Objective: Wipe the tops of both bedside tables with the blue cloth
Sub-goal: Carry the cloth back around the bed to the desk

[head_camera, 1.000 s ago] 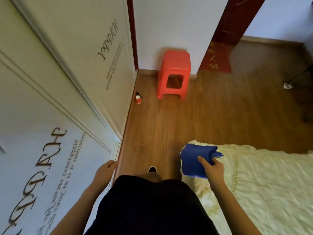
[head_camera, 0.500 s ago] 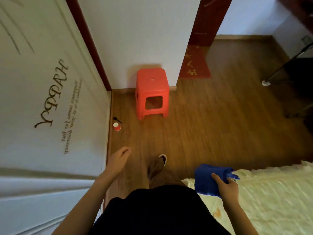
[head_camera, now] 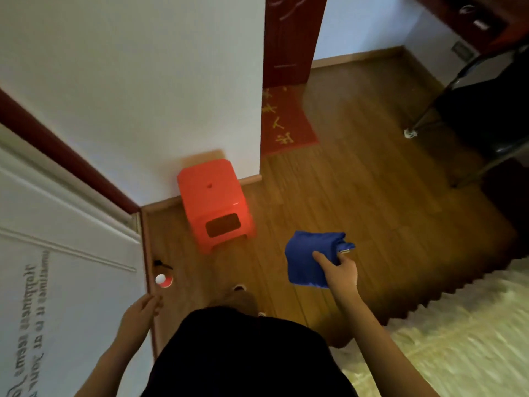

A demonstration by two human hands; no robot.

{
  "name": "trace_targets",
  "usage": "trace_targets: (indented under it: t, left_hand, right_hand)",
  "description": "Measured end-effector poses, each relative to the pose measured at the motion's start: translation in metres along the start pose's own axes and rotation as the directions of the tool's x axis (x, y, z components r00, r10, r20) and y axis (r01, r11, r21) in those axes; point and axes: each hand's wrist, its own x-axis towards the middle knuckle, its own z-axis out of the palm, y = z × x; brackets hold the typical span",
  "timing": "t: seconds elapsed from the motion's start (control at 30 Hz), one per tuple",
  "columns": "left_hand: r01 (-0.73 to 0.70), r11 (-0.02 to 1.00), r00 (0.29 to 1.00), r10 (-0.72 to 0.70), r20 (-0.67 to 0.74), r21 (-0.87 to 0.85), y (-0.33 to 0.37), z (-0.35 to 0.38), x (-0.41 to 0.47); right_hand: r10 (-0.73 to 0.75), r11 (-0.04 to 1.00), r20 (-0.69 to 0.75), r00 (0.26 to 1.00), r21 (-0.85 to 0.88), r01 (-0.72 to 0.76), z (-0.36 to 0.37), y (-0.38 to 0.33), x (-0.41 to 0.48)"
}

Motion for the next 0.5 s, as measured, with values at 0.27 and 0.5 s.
trace_targets:
  t: [0.27,0.5]
  left_hand:
    - [-0.252,0.961,0.961,0.234,0.149,0.114,0.207,0.047,0.126]
    - [-0.632,0.746,0.739,0.497,0.455,0.211,0.435,0.118,0.18]
  right_hand:
    - [0.125,0.984,-0.175,0.977,0.146,-0.1,-0.002,-0.054,0.117]
    - [0.26,0.956,-0.441,0.859,0.246,-0.163,-0.048,-0.087,0.179]
